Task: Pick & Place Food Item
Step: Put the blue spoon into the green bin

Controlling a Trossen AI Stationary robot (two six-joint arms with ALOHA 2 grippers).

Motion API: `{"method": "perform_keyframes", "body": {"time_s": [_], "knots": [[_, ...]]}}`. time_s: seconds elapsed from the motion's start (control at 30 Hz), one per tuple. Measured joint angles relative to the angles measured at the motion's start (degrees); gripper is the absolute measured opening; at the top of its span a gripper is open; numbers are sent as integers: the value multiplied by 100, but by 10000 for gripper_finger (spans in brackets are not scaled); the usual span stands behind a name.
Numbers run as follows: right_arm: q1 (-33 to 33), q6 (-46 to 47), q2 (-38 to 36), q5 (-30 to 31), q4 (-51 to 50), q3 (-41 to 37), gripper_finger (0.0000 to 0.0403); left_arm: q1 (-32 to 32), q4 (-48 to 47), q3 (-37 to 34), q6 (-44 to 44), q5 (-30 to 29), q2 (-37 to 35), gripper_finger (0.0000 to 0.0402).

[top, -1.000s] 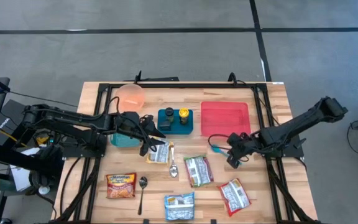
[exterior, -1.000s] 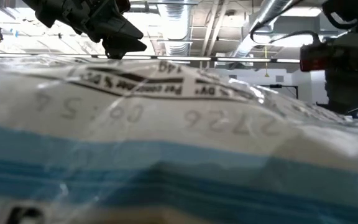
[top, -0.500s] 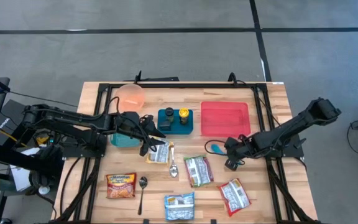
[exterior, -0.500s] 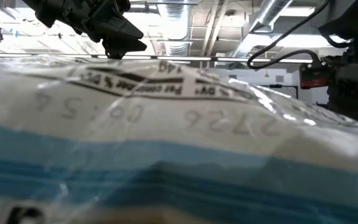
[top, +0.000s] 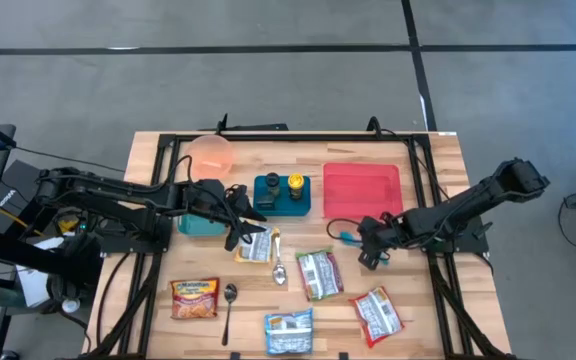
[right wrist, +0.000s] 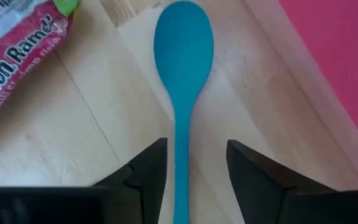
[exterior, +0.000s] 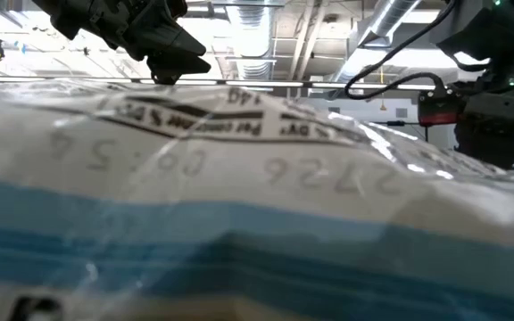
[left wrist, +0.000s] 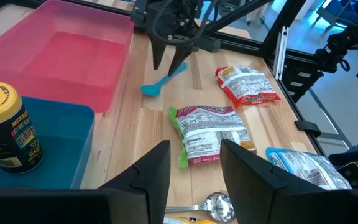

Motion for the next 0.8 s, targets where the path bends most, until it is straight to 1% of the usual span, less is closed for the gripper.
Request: {"method": "perform_keyframes", "body": {"time_s": [0.33, 0.43, 0.53, 0.6, 0.8], "knots": [[-48, -175, 10, -15, 41, 0, 138, 0, 2, 0, 0, 0, 0, 135], [-25, -186, 201, -18, 98, 0, 135, 2, 0, 0, 0, 0, 0, 135], [37, -201, 542, -97, 315, 21, 135, 1, 0, 0, 0, 1, 0, 135], [56, -234, 750, -103, 242, 86, 136, 2, 0, 0, 0, -1, 0, 135], [99, -315, 871, -98, -25, 365, 132, 0, 2, 0, 0, -1, 0, 135]]}}
